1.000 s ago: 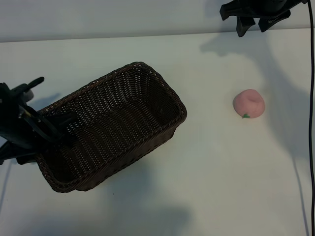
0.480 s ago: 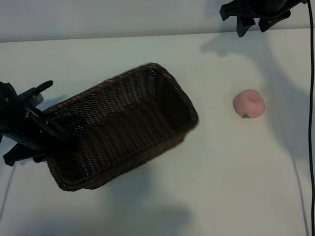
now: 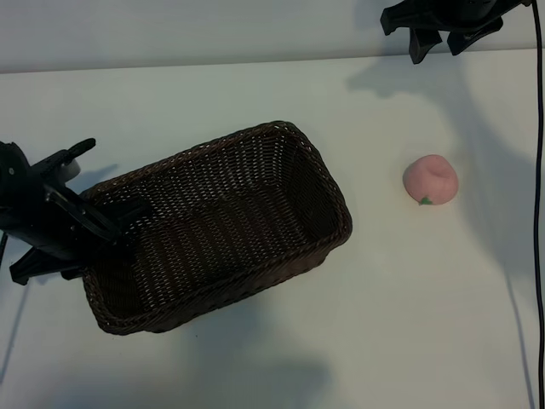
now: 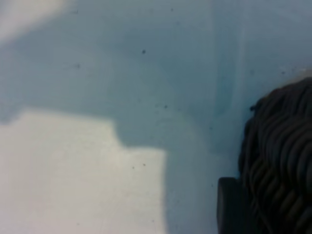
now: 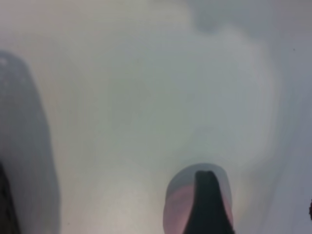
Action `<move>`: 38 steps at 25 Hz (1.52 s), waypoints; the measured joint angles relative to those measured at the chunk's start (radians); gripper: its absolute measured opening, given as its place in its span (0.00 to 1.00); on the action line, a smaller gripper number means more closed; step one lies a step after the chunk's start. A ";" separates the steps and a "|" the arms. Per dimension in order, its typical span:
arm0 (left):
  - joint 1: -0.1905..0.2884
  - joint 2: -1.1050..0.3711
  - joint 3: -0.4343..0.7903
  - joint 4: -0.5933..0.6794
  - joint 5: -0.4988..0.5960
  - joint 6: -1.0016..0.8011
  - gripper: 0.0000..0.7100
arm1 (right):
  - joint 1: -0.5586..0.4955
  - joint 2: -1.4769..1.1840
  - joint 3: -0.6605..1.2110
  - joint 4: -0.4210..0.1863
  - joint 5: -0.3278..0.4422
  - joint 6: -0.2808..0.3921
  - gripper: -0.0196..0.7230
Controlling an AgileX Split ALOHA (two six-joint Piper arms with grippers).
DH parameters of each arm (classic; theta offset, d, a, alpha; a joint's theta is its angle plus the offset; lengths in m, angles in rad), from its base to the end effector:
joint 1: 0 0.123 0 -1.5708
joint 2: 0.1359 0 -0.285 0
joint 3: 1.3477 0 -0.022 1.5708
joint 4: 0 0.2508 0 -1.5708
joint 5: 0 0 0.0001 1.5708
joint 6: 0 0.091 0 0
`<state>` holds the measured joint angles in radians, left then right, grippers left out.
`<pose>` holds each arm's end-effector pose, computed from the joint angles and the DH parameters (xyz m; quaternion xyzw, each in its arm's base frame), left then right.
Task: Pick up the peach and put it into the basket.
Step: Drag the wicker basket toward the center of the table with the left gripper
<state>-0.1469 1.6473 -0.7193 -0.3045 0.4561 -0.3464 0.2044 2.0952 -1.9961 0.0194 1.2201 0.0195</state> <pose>0.2650 -0.0514 0.1430 -0.2227 0.9618 -0.1151 0.1102 0.4462 0.0942 0.2813 -0.0893 0.9816 0.0283 0.1665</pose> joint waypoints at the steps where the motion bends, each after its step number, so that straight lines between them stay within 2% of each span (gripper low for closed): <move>1: 0.000 -0.013 0.002 -0.028 -0.001 0.024 0.49 | 0.000 0.000 0.000 0.000 0.000 -0.001 0.69; 8: 0.020 -0.094 0.007 -0.173 -0.008 0.197 0.48 | 0.000 0.000 0.000 0.000 0.000 -0.001 0.69; 15: 0.095 -0.106 -0.020 -0.291 0.055 0.393 0.48 | 0.000 0.000 0.000 0.001 0.000 -0.002 0.69; 19: 0.123 -0.106 -0.110 -0.295 0.104 0.422 0.48 | 0.000 0.000 0.000 0.001 0.000 -0.002 0.69; 24: 0.125 -0.081 -0.248 -0.264 0.155 0.418 0.48 | 0.000 0.000 0.000 0.002 0.000 -0.001 0.69; 31: 0.125 0.085 -0.441 -0.227 0.229 0.407 0.48 | 0.000 0.000 0.000 0.002 0.000 -0.001 0.69; 38: 0.118 0.222 -0.587 -0.244 0.247 0.404 0.48 | 0.000 0.000 0.000 0.003 0.000 -0.003 0.69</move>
<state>-0.0294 1.8688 -1.3068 -0.5484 0.7028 0.0578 0.2044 2.0952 -1.9961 0.0221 1.2201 0.0166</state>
